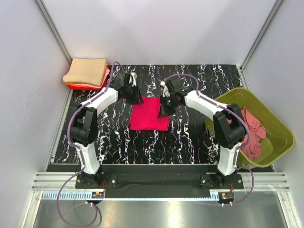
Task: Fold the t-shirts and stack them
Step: Fold the tshirt
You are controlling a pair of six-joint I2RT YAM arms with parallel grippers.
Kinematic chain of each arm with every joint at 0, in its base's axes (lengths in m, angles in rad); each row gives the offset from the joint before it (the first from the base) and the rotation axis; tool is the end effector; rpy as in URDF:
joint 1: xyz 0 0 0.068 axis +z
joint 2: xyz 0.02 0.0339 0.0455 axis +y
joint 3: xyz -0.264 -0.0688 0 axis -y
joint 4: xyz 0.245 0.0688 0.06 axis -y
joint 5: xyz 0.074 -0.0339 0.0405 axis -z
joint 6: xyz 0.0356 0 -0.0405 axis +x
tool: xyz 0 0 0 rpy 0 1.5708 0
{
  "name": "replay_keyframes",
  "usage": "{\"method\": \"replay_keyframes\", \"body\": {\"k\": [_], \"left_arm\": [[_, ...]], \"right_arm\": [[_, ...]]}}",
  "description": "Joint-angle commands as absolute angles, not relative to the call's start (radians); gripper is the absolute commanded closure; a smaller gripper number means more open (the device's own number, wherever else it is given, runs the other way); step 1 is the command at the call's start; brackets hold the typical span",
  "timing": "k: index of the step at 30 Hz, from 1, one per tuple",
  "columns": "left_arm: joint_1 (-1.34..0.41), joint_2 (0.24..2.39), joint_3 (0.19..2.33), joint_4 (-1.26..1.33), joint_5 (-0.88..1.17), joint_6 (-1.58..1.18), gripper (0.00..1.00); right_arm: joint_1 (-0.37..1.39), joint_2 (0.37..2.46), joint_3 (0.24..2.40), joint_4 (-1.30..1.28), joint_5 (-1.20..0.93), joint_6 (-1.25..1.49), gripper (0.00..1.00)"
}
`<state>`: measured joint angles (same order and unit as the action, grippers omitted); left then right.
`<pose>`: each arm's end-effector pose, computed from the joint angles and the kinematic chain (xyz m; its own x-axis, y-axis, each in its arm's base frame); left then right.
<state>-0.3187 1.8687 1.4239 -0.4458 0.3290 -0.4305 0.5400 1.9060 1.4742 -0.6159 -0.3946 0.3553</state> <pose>0.3878 -0.1401 0.2309 -0.8752 -0.1271 -0.4667 0.1367 0.8605 -0.4907 0.3428 0.2214 0.2222 -0.9190 -0.1765 -0.3525 -0.3409 0.8047 0.4860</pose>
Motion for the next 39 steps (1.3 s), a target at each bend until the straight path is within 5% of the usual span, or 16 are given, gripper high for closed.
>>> {"method": "replay_keyframes", "body": {"k": [1,9,39], "left_arm": [[-0.316,1.939,1.367,-0.396,0.341,-0.448,0.69],[-0.288,2.028,1.385,-0.379,0.296,-0.443,0.70],[-0.262,2.019,1.473,-0.396,0.419,-0.425,0.69]], "right_arm": [[0.604,1.911,1.425,-0.483,-0.475,0.449,1.00],[0.624,2.054,1.374,-0.406,-0.377,0.460,1.00],[0.626,1.778,1.266,-0.537,-0.097,0.468,1.00]]}}
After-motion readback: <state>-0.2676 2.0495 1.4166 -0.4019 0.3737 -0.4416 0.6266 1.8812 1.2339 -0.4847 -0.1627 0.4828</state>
